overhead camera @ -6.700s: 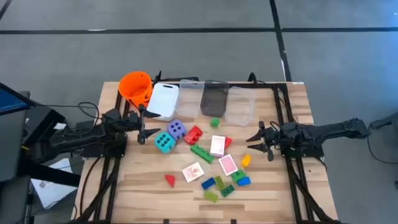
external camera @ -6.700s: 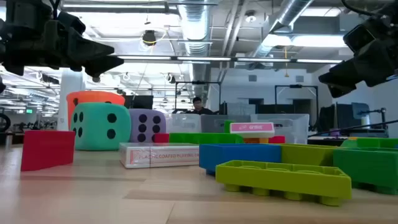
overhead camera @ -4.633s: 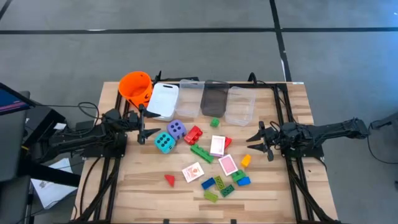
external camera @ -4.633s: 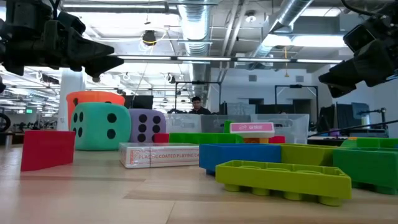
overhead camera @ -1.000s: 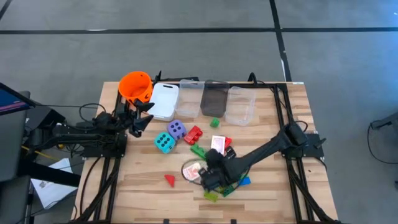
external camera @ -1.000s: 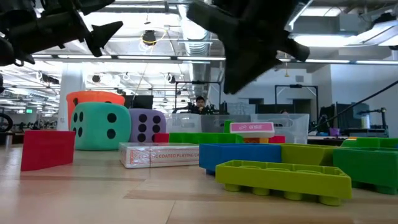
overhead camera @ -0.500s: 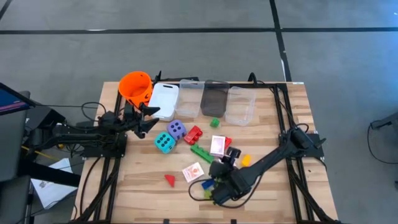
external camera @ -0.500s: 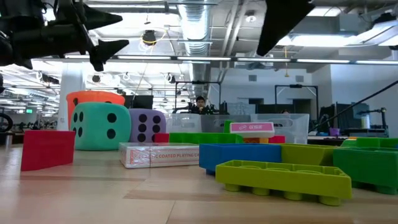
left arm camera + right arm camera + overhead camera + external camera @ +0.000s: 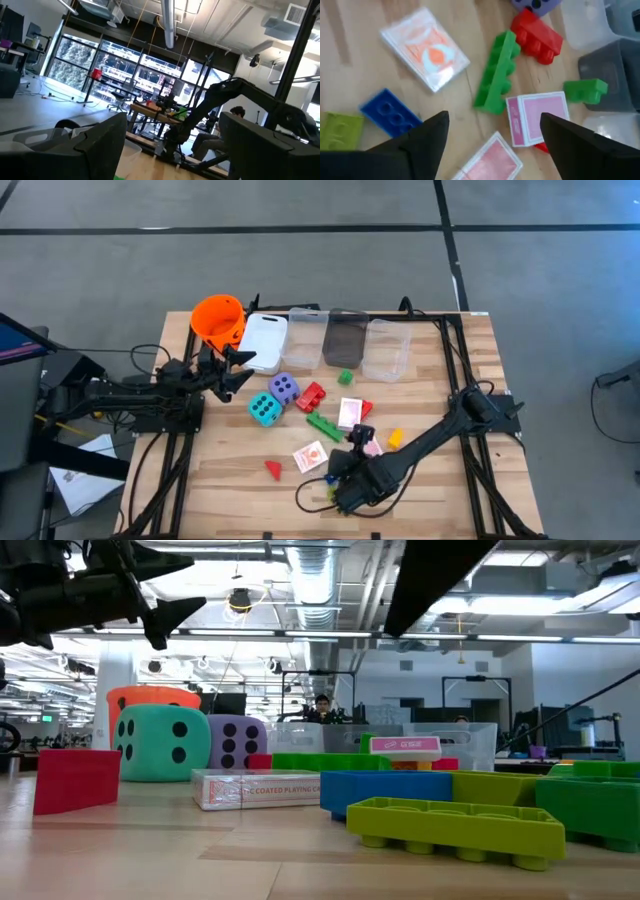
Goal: Pick & Place Toys
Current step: Put the pink deck of cards into the right transparent bin
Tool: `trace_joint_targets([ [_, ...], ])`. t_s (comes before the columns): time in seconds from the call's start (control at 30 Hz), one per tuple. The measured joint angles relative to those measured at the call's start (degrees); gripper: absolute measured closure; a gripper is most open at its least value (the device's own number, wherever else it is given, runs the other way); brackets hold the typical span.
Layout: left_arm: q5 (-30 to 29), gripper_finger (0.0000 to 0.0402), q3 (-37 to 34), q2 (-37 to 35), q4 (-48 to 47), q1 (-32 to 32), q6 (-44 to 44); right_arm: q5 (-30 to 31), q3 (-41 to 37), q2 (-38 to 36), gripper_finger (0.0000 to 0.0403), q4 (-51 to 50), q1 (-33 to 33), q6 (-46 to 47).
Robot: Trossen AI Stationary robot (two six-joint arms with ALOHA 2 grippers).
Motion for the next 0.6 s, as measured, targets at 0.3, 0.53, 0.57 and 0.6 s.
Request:
trace_joint_targets([
  [0.3, 0.0, 0.0092, 0.0, 0.0, 0.4, 0.0, 0.1, 4.4, 0.0, 11.0, 0.0109, -6.3, -2.0, 2.9],
  [0.53, 0.0, 0.0092, 0.0, 0.0, 0.5, 0.0, 0.1, 4.6, 0.3, 15.4, 0.0114, -8.4, -2.6, 7.6],
  [0.57, 0.0, 0.0092, 0.0, 0.0, 0.4, 0.0, 0.1, 4.6, 0.3, 15.5, 0.0114, -8.8, -2.7, 8.7],
  [0.6, 0.0, 0.0092, 0.0, 0.0, 0.4, 0.0, 0.1, 5.0, 0.4, 15.7, 0.0114, -9.1, -2.7, 9.8],
])
